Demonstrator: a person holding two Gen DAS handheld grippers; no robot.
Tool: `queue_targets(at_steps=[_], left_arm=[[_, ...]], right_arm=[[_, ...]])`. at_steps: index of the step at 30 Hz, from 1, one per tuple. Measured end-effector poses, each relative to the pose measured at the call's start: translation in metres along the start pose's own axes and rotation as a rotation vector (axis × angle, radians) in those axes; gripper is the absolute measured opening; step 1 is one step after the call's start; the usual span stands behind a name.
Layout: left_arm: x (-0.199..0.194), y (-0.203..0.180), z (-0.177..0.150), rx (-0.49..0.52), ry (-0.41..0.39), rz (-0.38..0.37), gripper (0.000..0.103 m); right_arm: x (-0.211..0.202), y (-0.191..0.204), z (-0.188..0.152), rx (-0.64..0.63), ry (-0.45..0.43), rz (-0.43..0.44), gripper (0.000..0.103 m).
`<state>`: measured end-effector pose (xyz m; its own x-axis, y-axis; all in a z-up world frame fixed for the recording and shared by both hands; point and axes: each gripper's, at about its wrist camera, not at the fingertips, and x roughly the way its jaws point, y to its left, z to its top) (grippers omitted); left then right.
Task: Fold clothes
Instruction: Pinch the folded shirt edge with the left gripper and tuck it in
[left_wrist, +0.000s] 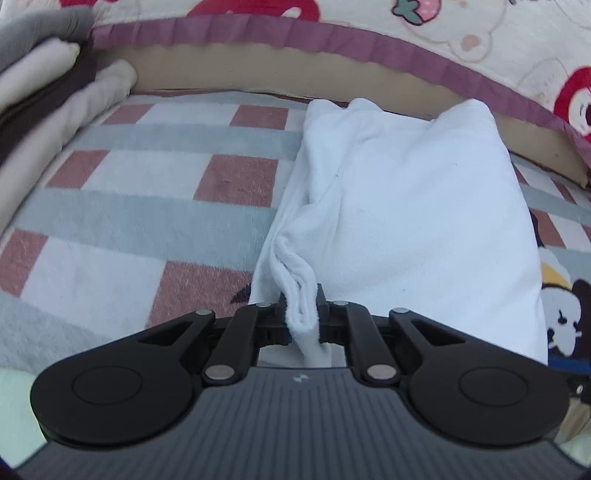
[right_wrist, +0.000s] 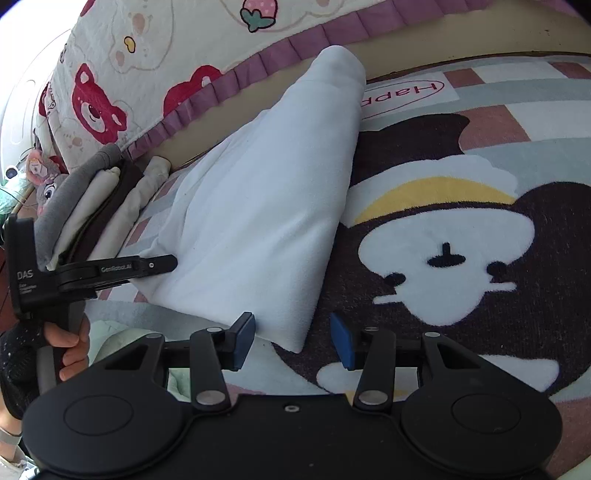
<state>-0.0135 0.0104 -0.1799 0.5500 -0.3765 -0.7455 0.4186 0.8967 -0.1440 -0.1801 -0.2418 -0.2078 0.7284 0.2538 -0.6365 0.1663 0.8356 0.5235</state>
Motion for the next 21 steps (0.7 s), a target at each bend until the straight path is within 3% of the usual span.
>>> queue_targets(at_steps=[10, 21], left_arm=[[-0.001, -0.001, -0.003, -0.003, -0.001, 0.008, 0.01], [-0.011, 0.017, -0.006, -0.056, 0.012, 0.032, 0.019]], right_arm=[[0.006, 0.007, 0.003, -0.005, 0.001, -0.004, 0.052], [0.009, 0.012, -0.005, -0.056, -0.023, -0.015, 0.053]])
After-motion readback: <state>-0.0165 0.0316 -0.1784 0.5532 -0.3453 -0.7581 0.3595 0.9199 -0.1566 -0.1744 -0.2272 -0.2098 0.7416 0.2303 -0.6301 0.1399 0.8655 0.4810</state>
